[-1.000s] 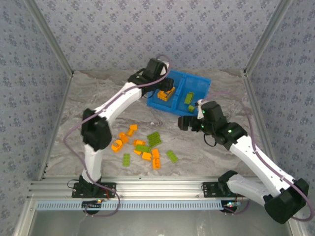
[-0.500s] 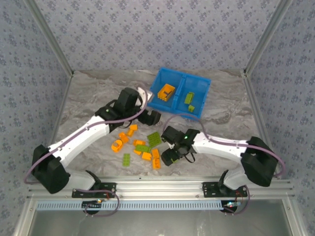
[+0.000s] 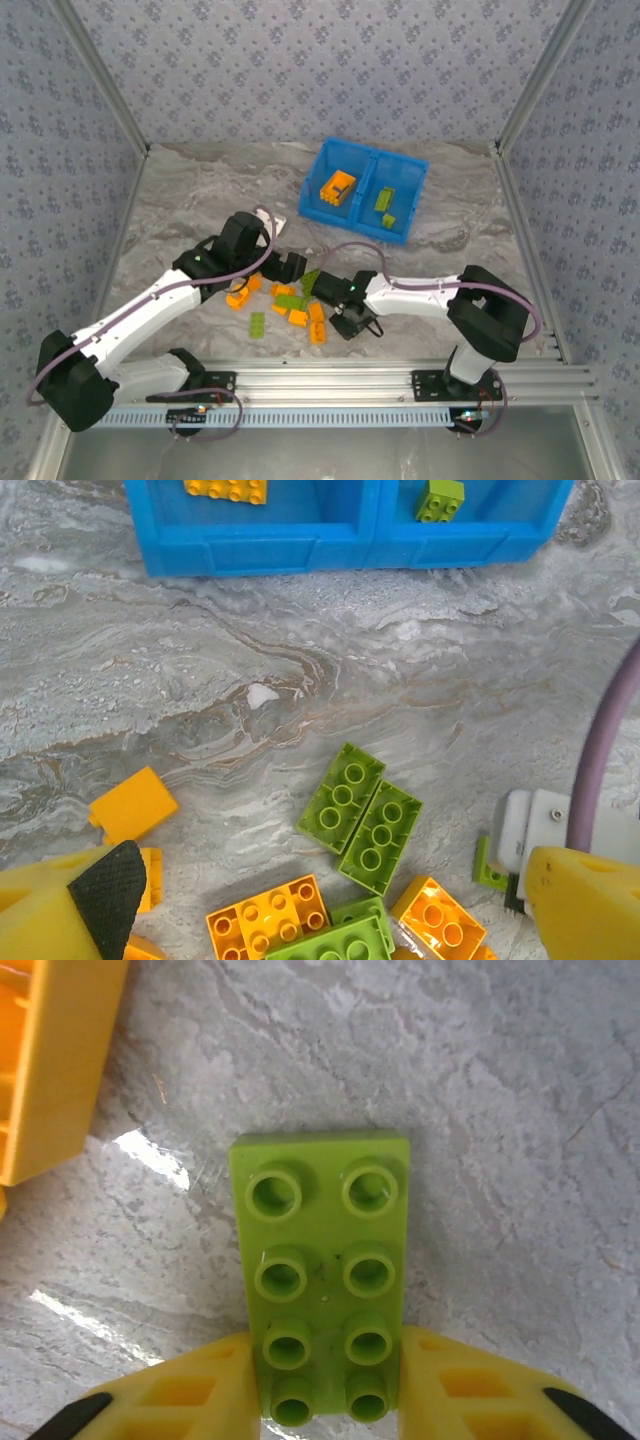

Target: Sort the legos into containers by color

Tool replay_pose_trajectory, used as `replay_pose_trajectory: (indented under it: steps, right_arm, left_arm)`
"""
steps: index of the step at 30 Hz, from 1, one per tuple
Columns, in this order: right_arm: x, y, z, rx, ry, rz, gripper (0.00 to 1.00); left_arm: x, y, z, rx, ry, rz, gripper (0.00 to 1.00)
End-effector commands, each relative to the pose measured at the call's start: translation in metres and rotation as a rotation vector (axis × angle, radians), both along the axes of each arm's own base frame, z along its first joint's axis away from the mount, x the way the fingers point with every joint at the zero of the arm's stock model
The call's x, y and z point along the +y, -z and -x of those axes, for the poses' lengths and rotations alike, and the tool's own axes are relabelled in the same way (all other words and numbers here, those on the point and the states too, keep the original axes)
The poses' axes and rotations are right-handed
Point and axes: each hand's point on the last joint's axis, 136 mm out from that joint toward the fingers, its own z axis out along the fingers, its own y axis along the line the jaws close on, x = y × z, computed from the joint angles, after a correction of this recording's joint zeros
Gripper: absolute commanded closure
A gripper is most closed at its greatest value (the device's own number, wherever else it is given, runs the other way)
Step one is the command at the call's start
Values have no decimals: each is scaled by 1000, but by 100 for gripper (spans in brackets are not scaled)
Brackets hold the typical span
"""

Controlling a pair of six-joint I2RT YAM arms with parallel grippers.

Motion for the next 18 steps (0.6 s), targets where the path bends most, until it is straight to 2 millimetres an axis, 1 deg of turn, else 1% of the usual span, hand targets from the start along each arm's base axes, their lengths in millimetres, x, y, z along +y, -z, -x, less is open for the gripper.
replay_pose_trajectory:
  steps: [1,3,6,8,9,10,12,14,15,16,17,18]
  right_arm:
    - [-12,-1,-1,-71,-9,96,68]
    - [-10,-18,-6,-120,6,56,70]
    - [-8,-55,-19,-208,50,-49,71]
    - [-10,-86,-32,-285,88,-133,71]
    - [-11,-100,-39,-322,104,-172,71]
    - [-13,-119,-47,-370,126,-217,71]
    - [-23,-153,-68,-469,184,-287,70]
    - [-39,-185,-97,-577,277,-352,69]
    - [-47,-195,-110,-605,328,-374,70]
    - [-56,-207,-127,-635,390,-408,70]
    - [-66,-213,-144,-653,449,-428,70]
    - [-74,-215,-158,-654,498,-436,70]
  left_arm:
    - [-2,-13,-2,-38,-23,54,1]
    - [-6,-26,-3,-81,-19,109,1]
    - [-6,-49,-4,-150,-23,171,1]
    - [-4,-61,-4,-190,-27,194,1]
    - [-3,-65,-3,-202,-28,200,1]
    - [-2,-68,-3,-215,-26,202,1]
    - [-1,-74,-4,-235,-26,203,1]
    - [-1,-78,-5,-244,-31,211,1]
    - [-2,-78,-5,-243,-33,217,1]
    - [-2,-78,-6,-242,-36,224,1]
    - [-3,-77,-6,-238,-38,228,1]
    - [-3,-75,-6,-231,-40,227,1]
